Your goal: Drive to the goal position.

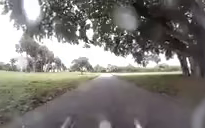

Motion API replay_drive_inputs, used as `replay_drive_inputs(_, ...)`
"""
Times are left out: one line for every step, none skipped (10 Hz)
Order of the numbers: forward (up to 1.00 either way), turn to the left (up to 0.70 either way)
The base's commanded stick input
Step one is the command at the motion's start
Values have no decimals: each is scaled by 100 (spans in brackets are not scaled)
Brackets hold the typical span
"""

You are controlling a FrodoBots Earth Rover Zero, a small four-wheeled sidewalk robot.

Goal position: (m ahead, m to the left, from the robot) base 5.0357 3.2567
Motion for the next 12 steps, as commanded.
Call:
replay_drive_inputs(100, 0)
replay_drive_inputs(100, 0)
replay_drive_inputs(100, 0)
replay_drive_inputs(100, 0)
replay_drive_inputs(100, 0)
replay_drive_inputs(100, 0)
replay_drive_inputs(100, 0)
replay_drive_inputs(100, 0)
replay_drive_inputs(100, 0)
replay_drive_inputs(100, 0)
replay_drive_inputs(100, 0)
replay_drive_inputs(100, 0)
